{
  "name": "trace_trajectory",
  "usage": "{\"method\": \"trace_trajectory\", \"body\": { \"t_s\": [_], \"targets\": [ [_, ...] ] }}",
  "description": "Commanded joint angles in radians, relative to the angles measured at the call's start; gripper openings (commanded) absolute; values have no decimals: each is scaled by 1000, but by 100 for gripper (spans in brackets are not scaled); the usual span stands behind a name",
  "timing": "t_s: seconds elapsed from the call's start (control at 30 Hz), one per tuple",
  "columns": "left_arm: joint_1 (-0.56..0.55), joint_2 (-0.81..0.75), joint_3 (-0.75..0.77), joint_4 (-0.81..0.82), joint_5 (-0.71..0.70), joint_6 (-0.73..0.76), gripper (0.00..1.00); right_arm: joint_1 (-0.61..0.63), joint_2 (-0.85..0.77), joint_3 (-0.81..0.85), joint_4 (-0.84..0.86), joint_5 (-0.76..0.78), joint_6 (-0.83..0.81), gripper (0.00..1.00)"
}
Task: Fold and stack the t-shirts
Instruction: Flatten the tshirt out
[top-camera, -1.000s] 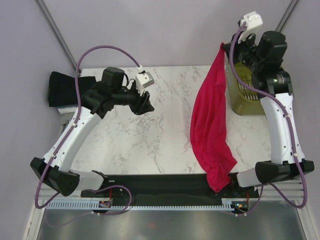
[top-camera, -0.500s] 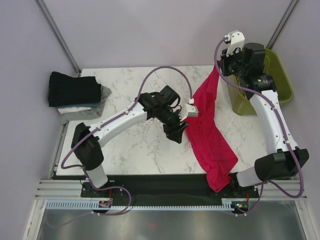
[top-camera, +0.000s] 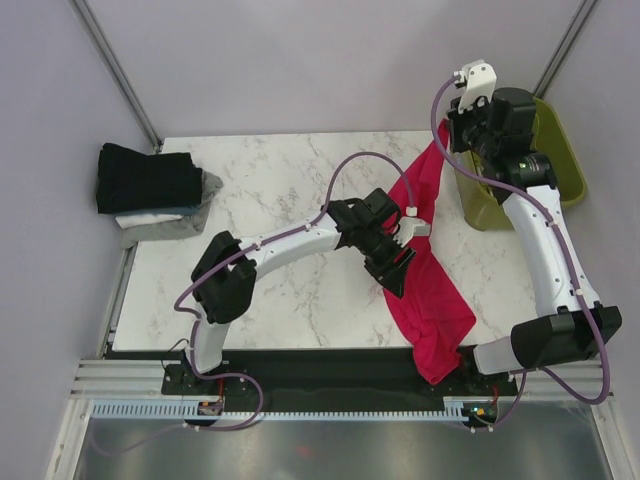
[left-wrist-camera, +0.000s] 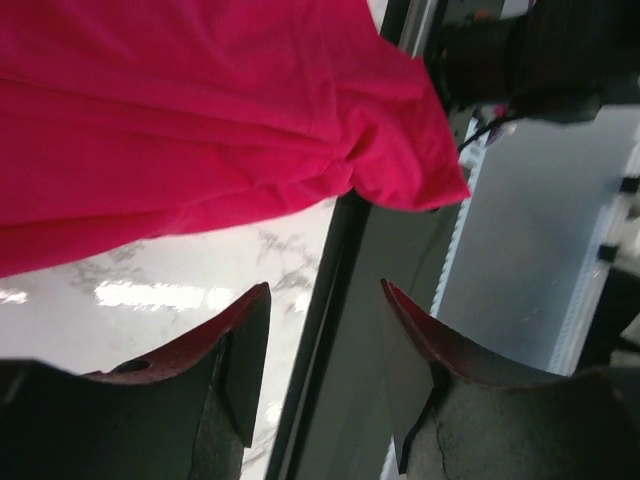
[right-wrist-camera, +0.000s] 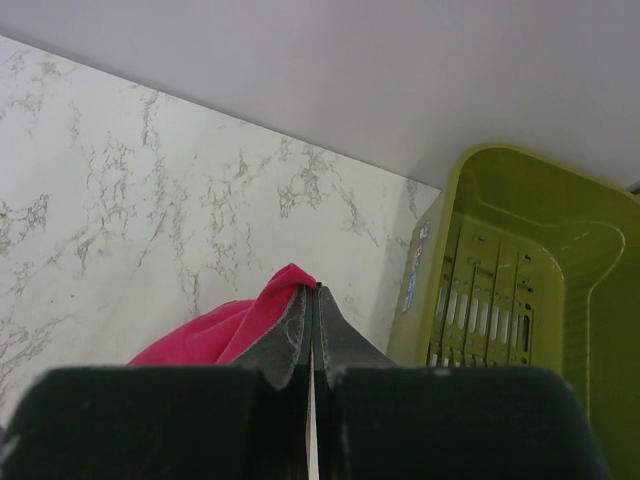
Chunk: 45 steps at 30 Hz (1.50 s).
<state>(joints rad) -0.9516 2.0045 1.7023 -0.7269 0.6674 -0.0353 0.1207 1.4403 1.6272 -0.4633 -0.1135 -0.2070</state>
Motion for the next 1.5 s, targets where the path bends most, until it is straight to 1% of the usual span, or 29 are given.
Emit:
{"method": "trace_trajectory", "body": {
  "t_s": [0.0, 0.03, 0.07, 0.1, 0.17, 0.2, 0.3, 0.37, 0.5, 0.87, 1.17, 1.3, 1.47],
  "targets": [
    [-29, 20, 3, 173, 34, -289, 55, -1, -44, 3, 46, 15, -2, 0],
    [-41, 28, 3, 194, 28, -325, 55, 0, -43, 5, 43, 15, -3, 0],
    [-48, 31, -9, 260, 17, -363, 55, 0, -43, 5, 43, 15, -6, 0],
    [-55, 31, -15, 289, 2, -421, 55, 0, -41, 6, 41, 17, -8, 0],
    [-68, 43, -4, 349, -47, -472, 55, -1, -40, 11, 38, 18, -11, 0],
    [-72, 74, 8, 357, -54, -530, 55, -1, -40, 14, 38, 18, -11, 0],
    [-96, 117, 36, 365, -75, -560, 55, 0, -43, 14, 38, 18, -11, 0],
    [-124, 123, 30, 363, -80, -569, 55, 0, -47, 14, 35, 18, -11, 0],
    [-134, 128, 10, 359, -103, -609, 56, 0, -57, 8, 32, 15, -11, 0],
    [-139, 100, -104, 346, -126, -626, 56, -1, -95, -30, 34, 6, -6, 0],
    [-139, 146, -27, 350, -117, -584, 54, -1, -107, -50, 38, 12, -11, 0],
    [-141, 135, -26, 350, -112, -591, 54, 0, -104, -53, 41, 12, -14, 0],
    [-139, 168, 5, 351, -100, -580, 54, 0, -103, -58, 45, 14, -15, 0]
  ]
}}
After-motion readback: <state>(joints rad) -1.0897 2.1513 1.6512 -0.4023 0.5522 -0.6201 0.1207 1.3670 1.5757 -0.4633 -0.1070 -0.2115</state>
